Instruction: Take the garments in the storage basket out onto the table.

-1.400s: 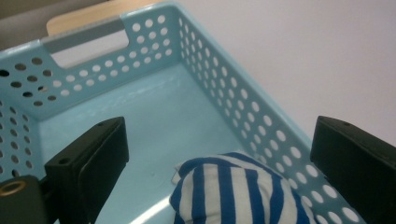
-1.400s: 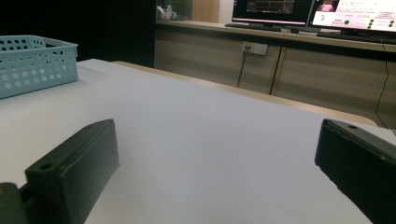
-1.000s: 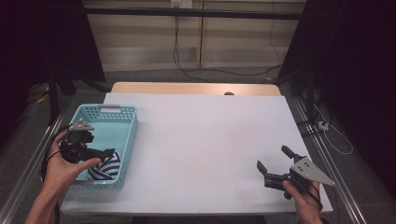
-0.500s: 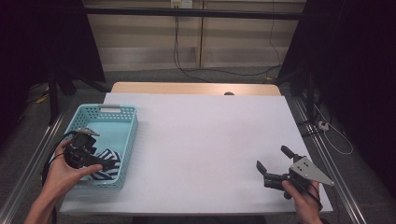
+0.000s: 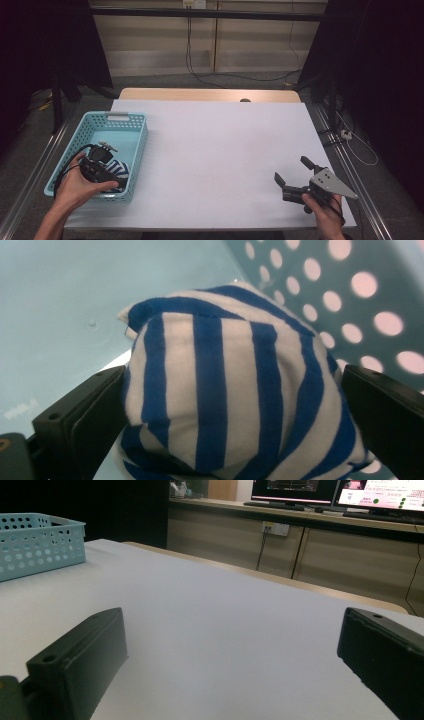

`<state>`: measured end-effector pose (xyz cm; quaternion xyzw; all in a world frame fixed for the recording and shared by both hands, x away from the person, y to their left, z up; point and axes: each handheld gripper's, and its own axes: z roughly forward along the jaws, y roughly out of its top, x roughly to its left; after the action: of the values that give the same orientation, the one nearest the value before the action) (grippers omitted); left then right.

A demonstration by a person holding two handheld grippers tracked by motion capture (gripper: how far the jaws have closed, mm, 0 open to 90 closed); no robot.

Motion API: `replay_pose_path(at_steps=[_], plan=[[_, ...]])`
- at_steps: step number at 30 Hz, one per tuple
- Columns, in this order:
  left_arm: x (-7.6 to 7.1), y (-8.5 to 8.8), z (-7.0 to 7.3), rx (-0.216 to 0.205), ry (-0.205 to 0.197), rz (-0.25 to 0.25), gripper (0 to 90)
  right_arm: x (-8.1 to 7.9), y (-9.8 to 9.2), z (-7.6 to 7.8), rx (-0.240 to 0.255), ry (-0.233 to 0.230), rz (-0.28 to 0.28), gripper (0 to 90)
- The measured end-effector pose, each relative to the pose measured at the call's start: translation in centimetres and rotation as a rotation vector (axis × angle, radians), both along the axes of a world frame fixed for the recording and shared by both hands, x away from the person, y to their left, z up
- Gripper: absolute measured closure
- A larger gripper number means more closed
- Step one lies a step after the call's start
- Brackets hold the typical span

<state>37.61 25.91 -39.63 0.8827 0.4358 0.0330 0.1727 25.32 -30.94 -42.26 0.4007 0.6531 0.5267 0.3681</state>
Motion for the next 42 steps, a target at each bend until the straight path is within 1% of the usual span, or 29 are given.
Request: replay_pose_path(at_steps=[2,3,5,6,7,10,11,12,13,14,15,16,17,19,20,21,24,26,28,30,31,32,33,35,37,38,40,41,42], plan=[[0.0,-0.1,-0.2,0.019,0.022,-0.005,0.8,0.0,0.0,0.0,0.000,0.000,0.004,0.0],[-0.1,-0.2,-0.3,0.011,0.029,0.014,0.2,0.0,0.0,0.0,0.002,0.001,0.006,0.0],[0.0,-0.2,-0.4,0.013,0.032,0.024,0.1,0.0,0.0,0.0,0.002,0.000,0.003,0.0],[0.4,0.1,-0.3,0.045,0.036,-0.029,0.1,0.0,0.1,0.0,0.005,0.001,0.003,0.0],[0.2,-0.2,-0.5,0.011,0.065,0.023,0.1,0.0,0.1,0.0,0.005,0.001,0.002,0.0],[0.6,-0.3,-0.8,0.022,0.096,0.038,0.2,0.0,0.1,0.0,0.002,0.002,0.004,0.0],[0.7,-0.2,-0.8,0.047,0.084,0.011,0.6,0.0,0.1,0.0,0.001,0.005,0.001,0.0],[0.8,-0.1,-0.7,0.063,0.086,-0.008,1.0,0.0,0.1,-0.1,0.001,0.006,0.003,0.0],[0.6,-0.3,-0.8,0.047,0.091,0.030,1.3,0.0,0.1,-0.1,0.002,0.006,0.003,0.0],[0.6,-0.4,-0.9,0.038,0.098,0.052,1.4,0.0,0.1,-0.1,0.001,0.005,0.004,0.0],[0.7,-0.4,-1.0,0.036,0.113,0.047,1.5,0.0,0.1,-0.1,0.000,0.007,0.005,0.0],[0.9,-0.3,-0.9,0.049,0.131,0.052,2.0,0.0,0.1,-0.1,-0.002,0.006,0.005,0.0],[1.1,-0.3,-1.1,0.040,0.134,0.041,2.7,0.0,0.1,-0.1,-0.002,0.007,0.004,0.0],[1.3,-0.4,-1.2,0.043,0.155,0.056,3.2,0.0,0.1,0.0,-0.002,0.007,0.004,0.0],[1.4,-0.4,-1.3,0.058,0.143,0.040,3.9,0.0,0.1,0.0,-0.003,0.009,0.005,0.0],[1.5,-0.4,-1.3,0.067,0.157,0.038,4.5,-0.1,0.1,0.0,-0.002,0.010,0.004,0.0],[1.6,-0.4,-1.4,0.073,0.169,0.045,7.1,-0.1,0.1,0.0,-0.002,0.009,0.005,0.0],[1.6,-0.6,-1.5,0.066,0.180,0.070,9.8,0.0,0.1,-0.1,-0.004,0.009,0.005,0.0],[1.9,-0.5,-1.4,0.086,0.190,0.045,13.2,0.0,0.1,-0.1,-0.005,0.009,0.003,0.0],[1.8,-0.6,-1.3,0.097,0.185,0.063,16.9,-0.1,0.1,0.0,-0.005,0.009,0.003,0.0],[1.7,-0.6,-1.2,0.080,0.193,0.073,19.5,-0.1,0.1,0.0,-0.005,0.009,0.004,0.0],[1.7,-0.5,-1.1,0.086,0.187,0.076,22.2,-0.1,0.1,0.0,-0.006,0.008,0.003,0.0],[1.6,-0.4,-1.0,0.111,0.183,0.079,25.4,-0.1,0.1,0.0,-0.005,0.009,0.003,0.0],[1.5,-0.5,-1.0,0.083,0.173,0.072,30.1,-0.1,0.1,0.0,-0.005,0.009,0.003,0.0],[1.4,-0.5,-0.9,0.107,0.152,0.061,36.0,-0.1,0.1,-0.1,-0.005,0.009,0.004,0.0],[1.3,-0.4,-0.8,0.106,0.153,0.055,36.0,0.0,0.1,-0.1,-0.006,0.009,0.006,0.0],[1.0,-0.5,-0.7,0.099,0.125,0.063,38.9,-0.1,0.1,0.0,-0.005,0.009,0.002,0.0],[1.0,-0.4,-0.5,0.126,0.112,0.024,40.2,0.0,0.1,-0.1,-0.005,0.009,0.002,0.0],[0.6,-0.6,-0.6,0.074,0.116,0.086,40.9,0.0,0.1,-0.1,-0.006,0.008,0.002,0.0]])
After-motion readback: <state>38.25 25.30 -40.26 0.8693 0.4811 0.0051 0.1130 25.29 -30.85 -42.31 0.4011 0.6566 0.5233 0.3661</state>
